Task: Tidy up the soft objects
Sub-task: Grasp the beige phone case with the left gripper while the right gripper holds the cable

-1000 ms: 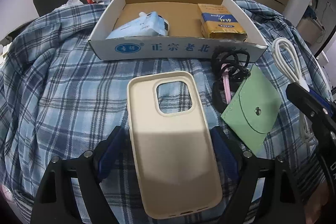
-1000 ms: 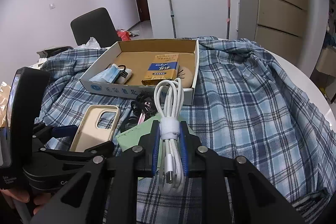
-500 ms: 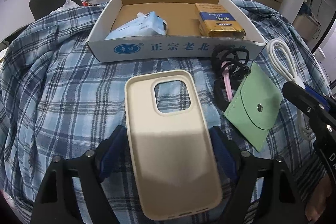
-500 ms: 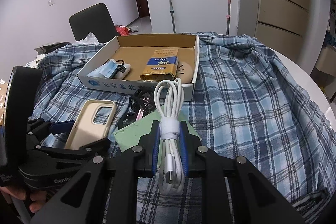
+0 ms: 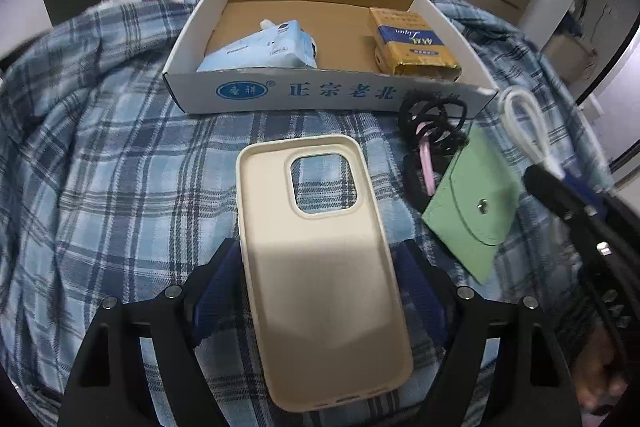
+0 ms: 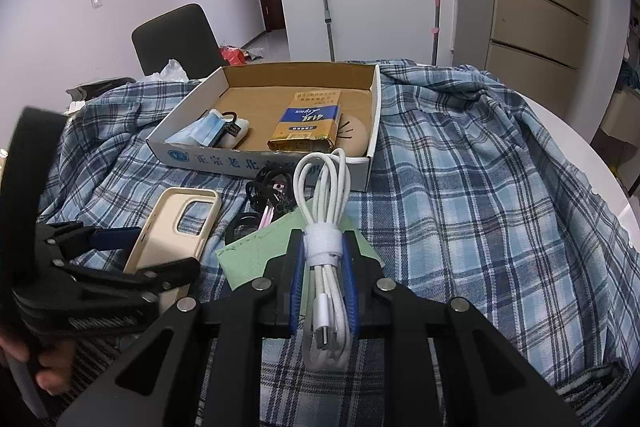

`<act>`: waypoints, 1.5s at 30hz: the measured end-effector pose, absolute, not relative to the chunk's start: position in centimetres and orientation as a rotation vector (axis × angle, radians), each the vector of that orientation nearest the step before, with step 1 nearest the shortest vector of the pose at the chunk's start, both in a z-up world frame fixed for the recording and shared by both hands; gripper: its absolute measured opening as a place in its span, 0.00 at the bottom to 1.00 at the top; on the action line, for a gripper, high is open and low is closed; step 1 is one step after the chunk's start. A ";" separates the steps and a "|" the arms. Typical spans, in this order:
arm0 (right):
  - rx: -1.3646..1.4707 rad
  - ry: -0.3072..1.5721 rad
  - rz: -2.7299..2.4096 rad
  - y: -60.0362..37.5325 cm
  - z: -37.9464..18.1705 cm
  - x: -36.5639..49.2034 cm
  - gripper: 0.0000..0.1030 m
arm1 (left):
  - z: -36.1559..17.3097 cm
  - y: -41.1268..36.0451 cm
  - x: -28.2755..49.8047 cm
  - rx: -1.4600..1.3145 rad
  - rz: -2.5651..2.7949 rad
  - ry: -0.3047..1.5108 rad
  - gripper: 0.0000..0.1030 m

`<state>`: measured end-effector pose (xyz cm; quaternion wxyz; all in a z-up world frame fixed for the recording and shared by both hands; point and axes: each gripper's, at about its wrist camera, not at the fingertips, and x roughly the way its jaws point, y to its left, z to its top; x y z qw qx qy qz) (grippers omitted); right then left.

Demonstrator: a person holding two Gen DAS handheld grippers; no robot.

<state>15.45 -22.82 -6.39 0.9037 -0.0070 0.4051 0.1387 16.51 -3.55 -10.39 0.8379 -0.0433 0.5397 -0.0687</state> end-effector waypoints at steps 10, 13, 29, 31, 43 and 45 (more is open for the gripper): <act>-0.009 0.836 0.293 -23.0 -6.4 15.5 0.16 | -9.9 -2.7 16.9 -0.161 -0.218 1.195 0.79; -0.009 0.838 0.292 -22.9 -6.4 15.4 0.16 | -9.9 -3.6 17.0 -0.105 -0.193 1.193 0.79; -0.003 0.844 0.285 -23.1 -6.3 15.4 0.16 | -10.7 -6.2 17.3 0.110 -0.083 1.181 0.79; 0.007 0.850 0.279 -23.2 -6.4 15.5 0.16 | -10.6 -6.4 17.2 0.141 -0.087 1.170 0.79; 0.013 0.839 0.286 -23.3 -6.3 15.4 0.16 | -9.8 -5.2 15.8 0.131 -0.117 1.075 0.75; 0.017 0.829 0.296 -23.3 -6.2 15.2 0.16 | -9.3 -5.1 15.5 0.126 -0.123 1.047 0.75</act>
